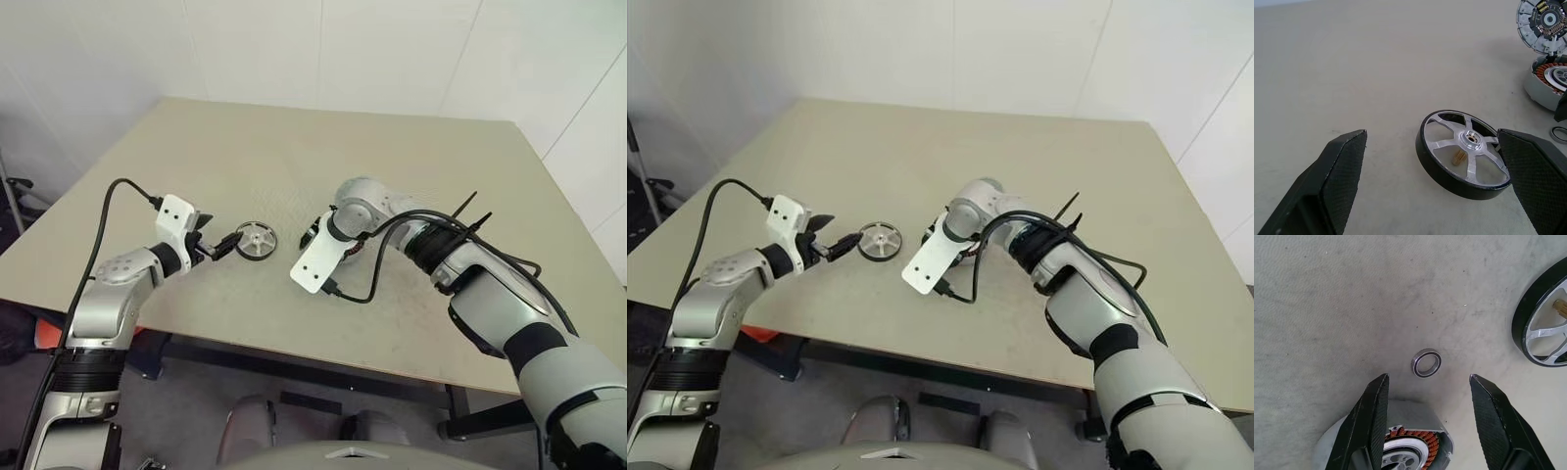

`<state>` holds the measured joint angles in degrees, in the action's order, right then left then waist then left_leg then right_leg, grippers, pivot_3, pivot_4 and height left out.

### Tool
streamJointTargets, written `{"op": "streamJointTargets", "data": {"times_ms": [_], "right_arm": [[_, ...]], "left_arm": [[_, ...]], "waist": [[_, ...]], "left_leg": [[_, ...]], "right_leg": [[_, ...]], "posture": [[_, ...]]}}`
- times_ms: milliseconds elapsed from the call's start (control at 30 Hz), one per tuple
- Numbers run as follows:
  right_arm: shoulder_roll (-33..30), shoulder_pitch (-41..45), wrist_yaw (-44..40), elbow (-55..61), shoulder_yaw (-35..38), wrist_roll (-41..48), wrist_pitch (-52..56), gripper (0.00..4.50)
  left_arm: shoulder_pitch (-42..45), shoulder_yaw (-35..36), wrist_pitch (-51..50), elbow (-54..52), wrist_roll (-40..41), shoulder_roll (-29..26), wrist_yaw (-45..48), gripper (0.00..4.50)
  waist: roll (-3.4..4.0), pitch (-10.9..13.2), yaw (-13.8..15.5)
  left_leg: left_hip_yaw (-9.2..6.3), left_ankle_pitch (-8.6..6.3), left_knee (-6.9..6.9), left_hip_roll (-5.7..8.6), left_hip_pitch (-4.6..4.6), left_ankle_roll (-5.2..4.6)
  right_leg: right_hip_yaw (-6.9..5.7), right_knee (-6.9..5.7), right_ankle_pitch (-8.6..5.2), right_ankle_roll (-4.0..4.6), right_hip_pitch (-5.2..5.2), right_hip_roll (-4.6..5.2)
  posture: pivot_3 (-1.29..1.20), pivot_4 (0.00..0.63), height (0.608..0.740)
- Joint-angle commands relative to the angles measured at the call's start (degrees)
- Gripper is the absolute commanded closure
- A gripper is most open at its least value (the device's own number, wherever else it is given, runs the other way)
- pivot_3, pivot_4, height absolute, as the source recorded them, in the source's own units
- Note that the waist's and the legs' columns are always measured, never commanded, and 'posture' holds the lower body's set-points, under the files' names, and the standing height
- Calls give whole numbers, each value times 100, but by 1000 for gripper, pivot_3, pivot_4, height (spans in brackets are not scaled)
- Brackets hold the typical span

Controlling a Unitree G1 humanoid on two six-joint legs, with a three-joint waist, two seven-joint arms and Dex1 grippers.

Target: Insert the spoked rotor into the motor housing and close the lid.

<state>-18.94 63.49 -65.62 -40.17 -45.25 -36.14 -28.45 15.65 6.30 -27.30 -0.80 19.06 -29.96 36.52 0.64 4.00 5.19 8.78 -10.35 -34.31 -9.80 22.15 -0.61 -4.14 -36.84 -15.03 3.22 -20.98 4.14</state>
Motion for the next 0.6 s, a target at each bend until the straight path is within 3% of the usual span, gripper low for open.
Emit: {"op": "streamJointTargets", "data": {"times_ms": [33, 600], "right_arm": [[77, 58, 102, 97, 32, -92, -5, 1593], [318, 288, 719, -839, -186, -717, -277, 1593]], "left_arm": [[19, 74, 29, -249, 49, -4, -25, 0], [-242, 134, -60, -537, 107, 27, -147, 0]], "waist": [[0, 0, -1], [-1, 0, -74]], "left_leg": [[0, 0, 0, 0, 0, 0], [0, 1, 0, 0, -21, 2]], "right_leg": [[0, 0, 0, 0, 0, 0], [1, -4, 1, 2, 17, 0]], "posture": [[0, 0, 740], [0, 0, 740]]}}
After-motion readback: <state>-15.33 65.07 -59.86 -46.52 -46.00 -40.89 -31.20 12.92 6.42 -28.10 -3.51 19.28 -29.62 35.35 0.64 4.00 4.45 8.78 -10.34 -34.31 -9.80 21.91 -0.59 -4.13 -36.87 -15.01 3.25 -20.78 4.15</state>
